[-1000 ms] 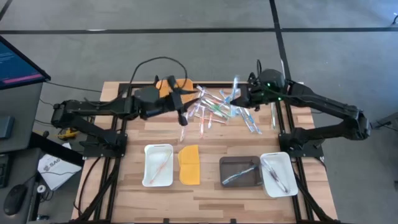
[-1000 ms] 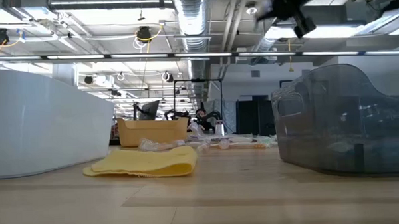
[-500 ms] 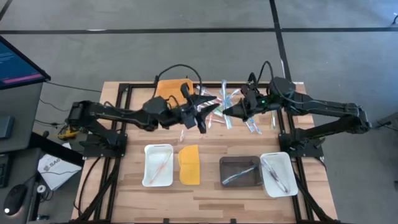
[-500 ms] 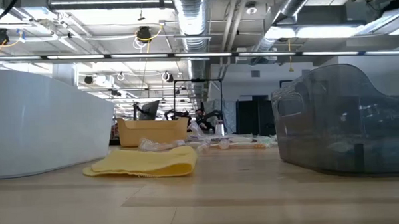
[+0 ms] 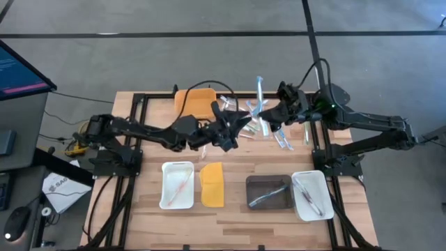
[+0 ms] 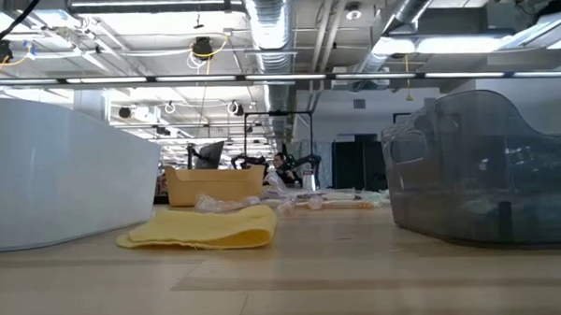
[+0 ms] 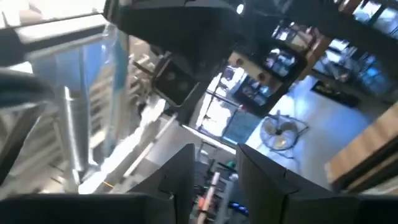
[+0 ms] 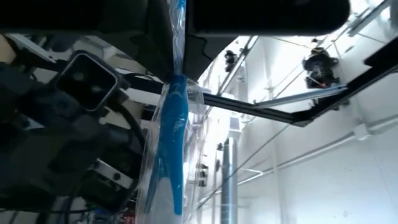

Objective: Pick & Place Toothbrushes
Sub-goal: Put the blue toothbrush into the black bin

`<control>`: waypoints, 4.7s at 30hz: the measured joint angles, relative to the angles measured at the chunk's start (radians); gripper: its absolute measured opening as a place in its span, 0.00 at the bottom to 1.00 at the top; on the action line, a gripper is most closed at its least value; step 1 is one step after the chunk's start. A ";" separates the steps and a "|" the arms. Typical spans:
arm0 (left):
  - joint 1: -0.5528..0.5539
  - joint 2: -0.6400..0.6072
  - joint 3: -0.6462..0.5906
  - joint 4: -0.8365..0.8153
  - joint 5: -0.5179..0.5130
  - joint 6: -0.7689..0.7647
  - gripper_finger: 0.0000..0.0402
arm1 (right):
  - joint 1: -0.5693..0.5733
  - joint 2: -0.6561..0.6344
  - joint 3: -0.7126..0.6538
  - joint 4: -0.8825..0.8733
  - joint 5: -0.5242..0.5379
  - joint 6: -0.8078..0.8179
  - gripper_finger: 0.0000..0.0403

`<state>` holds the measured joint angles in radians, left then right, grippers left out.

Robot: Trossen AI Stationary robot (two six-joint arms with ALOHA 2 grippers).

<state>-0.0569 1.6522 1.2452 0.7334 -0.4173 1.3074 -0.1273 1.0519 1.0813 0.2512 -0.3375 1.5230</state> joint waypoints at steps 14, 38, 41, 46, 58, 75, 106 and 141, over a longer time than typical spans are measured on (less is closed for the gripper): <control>0.070 -0.009 0.065 0.130 0.156 0.011 0.29 | 0.003 0.018 -0.002 -0.010 0.003 0.041 0.03; 0.048 -0.085 0.129 -0.056 0.086 -0.241 0.25 | -0.006 0.037 -0.001 0.051 0.008 -0.015 0.03; 0.067 -0.099 0.188 -0.236 0.069 -0.241 0.25 | -0.006 0.037 -0.001 0.050 0.008 -0.028 0.03; 0.086 -0.096 0.293 -0.518 0.109 -0.168 0.22 | -0.006 0.034 -0.001 0.049 0.000 -0.042 0.03; 0.093 -0.107 0.364 -0.702 0.129 0.230 0.03 | 0.005 0.032 -0.001 0.050 -0.002 -0.049 0.03; 0.001 -0.086 0.346 -0.580 -0.031 0.150 0.01 | 0.011 0.032 -0.001 0.049 0.004 -0.032 0.03; 0.012 0.034 0.346 -0.387 -0.028 0.335 0.47 | 0.029 0.032 -0.001 0.057 0.029 -0.031 0.04; 0.043 0.024 0.347 -0.335 0.106 0.335 0.53 | 0.023 0.033 -0.001 0.048 0.032 -0.019 0.04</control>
<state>-0.0135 1.6764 1.5921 0.3988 -0.3112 1.6427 -0.1039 1.0847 1.0801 0.2989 -0.3054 1.5040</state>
